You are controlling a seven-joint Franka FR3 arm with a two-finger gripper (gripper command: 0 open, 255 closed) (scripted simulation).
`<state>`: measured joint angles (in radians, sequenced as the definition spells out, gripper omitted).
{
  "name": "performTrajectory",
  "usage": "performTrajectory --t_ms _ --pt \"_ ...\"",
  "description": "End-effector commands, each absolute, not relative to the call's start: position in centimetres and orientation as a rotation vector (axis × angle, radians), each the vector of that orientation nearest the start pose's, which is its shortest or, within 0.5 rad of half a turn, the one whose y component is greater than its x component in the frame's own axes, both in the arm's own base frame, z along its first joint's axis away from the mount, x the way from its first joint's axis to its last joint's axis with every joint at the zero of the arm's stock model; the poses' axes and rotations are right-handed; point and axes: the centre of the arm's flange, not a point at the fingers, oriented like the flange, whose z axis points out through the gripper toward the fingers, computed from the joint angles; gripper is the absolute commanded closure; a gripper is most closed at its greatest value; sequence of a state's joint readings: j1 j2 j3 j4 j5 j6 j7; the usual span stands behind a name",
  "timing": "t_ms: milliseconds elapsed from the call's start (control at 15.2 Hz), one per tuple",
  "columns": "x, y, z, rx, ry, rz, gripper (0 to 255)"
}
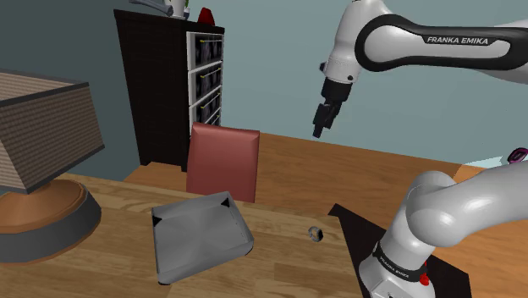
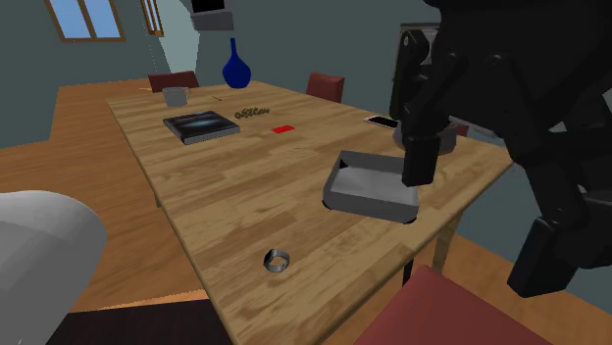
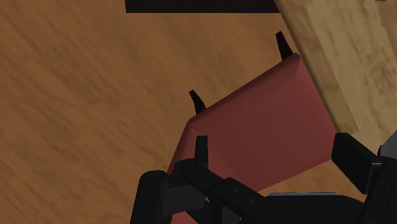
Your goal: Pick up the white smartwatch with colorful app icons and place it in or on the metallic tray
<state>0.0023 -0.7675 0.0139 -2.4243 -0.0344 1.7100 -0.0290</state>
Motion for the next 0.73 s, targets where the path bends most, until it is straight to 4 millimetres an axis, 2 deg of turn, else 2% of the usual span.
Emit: performTrajectory --t_ms 0,660 --pt "32.3 0.3 56.5 -3.184 -0.072 -0.084 0" --pt "27.0 8.9 47.6 -3.193 -0.065 -0.117 0"
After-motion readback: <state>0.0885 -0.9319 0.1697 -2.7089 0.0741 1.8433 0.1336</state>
